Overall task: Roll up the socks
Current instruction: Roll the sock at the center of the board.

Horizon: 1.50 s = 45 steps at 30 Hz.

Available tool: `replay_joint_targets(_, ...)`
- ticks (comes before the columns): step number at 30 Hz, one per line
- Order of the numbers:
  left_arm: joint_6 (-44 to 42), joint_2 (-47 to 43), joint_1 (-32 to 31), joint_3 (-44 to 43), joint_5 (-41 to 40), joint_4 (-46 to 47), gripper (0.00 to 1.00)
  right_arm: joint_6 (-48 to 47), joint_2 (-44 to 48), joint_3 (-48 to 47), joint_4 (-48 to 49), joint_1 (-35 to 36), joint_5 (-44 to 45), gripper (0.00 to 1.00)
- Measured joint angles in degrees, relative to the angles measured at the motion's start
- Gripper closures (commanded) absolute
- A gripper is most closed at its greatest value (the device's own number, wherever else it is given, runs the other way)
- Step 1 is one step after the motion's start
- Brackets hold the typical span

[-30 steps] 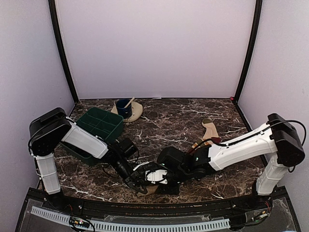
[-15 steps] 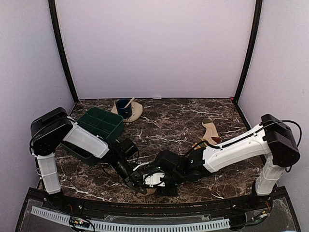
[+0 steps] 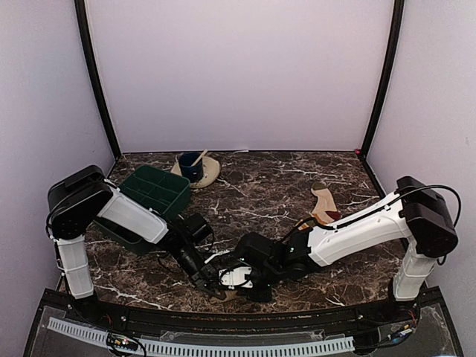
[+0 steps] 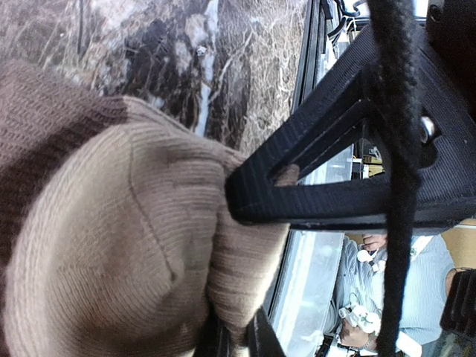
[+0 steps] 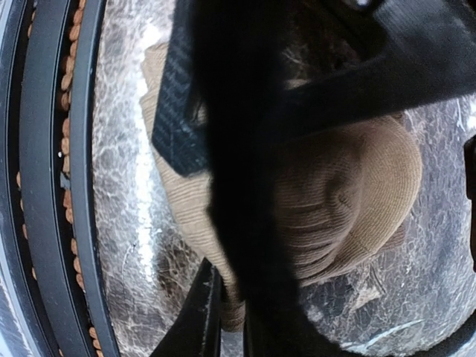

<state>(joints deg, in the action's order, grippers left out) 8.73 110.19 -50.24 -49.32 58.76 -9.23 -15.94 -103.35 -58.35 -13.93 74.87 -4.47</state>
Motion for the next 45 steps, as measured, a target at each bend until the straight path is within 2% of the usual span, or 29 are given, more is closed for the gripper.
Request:
replay_joint_targets(2,0.04,-0.04,0.00,0.00,-0.07,-0.13,0.97,0.11,-0.17,-0.13,0.00,0.00,0.00,0.97)
replay_joint_targets(4,0.33,-0.26,0.04,0.00,-0.39,-0.31,0.88,0.13,-0.26,-0.17,0.02,0.00,-0.02,0.98)
replay_joint_targets(6,0.85,-0.83,0.33,0.09,-1.31,-0.52,0.84,0.17,-0.28,-0.20,0.11,0.00,-0.20,0.98)
replay_joint_targets(11,3.04,-4.39,0.94,1.36,-5.38,-1.07,0.75,0.39,-0.92,-0.76,0.66,-0.02,-0.68,0.99)
replay_joint_targets(16,5.38,-8.74,1.86,2.86,-11.89,-1.16,0.69,1.03,-1.55,-1.40,1.03,-0.26,-1.29,0.99)
replay_joint_targets(27,12.31,-20.72,2.51,11.41,-28.13,3.45,0.66,3.06,-4.04,-4.46,0.31,-2.45,-5.57,0.99)
replay_joint_targets(37,15.69,-33.00,2.75,19.12,-39.34,9.01,0.68,5.60,-6.27,-7.67,-3.43,-5.99,-13.60,0.99)
replay_joint_targets(41,15.50,-37.81,1.22,21.00,-43.80,10.78,0.69,6.40,-7.63,-9.57,-5.75,-7.69,-17.27,0.99)
replay_joint_targets(45,14.51,-41.57,-2.95,22.34,-49.03,12.50,0.71,7.10,-8.83,-10.95,-7.45,-9.35,-21.18,0.99)
